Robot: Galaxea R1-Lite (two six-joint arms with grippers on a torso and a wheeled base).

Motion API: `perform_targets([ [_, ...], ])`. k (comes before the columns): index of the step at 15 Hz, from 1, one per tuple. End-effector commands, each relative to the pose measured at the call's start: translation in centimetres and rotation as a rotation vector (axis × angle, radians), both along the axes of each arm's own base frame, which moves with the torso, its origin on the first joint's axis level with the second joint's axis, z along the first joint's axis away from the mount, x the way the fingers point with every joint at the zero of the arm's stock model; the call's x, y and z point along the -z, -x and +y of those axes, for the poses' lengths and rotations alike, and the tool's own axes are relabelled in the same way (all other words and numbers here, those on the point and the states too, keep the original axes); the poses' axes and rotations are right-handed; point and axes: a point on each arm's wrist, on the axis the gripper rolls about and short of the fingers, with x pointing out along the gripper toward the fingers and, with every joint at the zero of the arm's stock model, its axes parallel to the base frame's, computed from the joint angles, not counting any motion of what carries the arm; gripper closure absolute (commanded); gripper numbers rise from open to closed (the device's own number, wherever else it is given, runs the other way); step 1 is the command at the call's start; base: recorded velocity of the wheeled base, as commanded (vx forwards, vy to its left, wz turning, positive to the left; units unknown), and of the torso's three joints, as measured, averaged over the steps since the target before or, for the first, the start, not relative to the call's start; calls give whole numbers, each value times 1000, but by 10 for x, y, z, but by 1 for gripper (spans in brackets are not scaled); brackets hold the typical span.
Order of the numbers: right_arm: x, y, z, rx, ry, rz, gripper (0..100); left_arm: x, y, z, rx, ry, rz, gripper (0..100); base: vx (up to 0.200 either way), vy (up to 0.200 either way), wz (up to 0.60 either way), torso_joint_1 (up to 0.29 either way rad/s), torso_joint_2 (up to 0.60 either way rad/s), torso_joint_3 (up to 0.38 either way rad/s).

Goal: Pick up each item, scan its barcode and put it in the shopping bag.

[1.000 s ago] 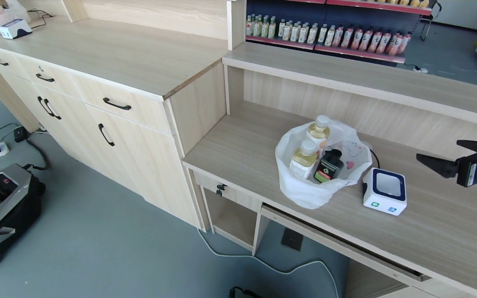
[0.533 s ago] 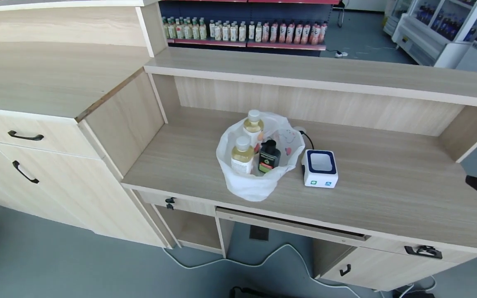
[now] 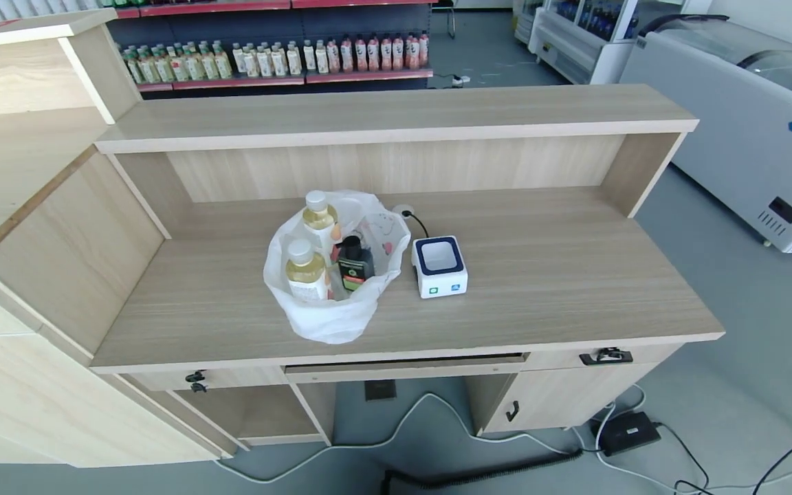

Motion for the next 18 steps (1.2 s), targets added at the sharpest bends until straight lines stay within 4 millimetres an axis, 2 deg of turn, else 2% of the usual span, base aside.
perform_targets([
  [1, 51, 35, 7, -90, 12, -106, 0, 0, 0, 0, 0, 0, -1, 0, 0, 0, 0, 0, 0, 0],
  [2, 68, 40, 8, -107, 18, -130, 0, 0, 0, 0, 0, 0, -1, 0, 0, 0, 0, 0, 0, 0],
  [3, 70, 45, 8, -108, 16, -173, 0, 0, 0, 0, 0, 0, -1, 0, 0, 0, 0, 0, 0, 0],
  [6, 83, 54, 8, -104, 16, -161, 0, 0, 0, 0, 0, 0, -1, 0, 0, 0, 0, 0, 0, 0],
  [12, 86, 60, 6, -103, -93, -217, 0, 0, 0, 0, 0, 0, -1, 0, 0, 0, 0, 0, 0, 0],
  [18, 92, 62, 6, -88, -165, -201, 0, 0, 0, 0, 0, 0, -1, 0, 0, 0, 0, 0, 0, 0],
])
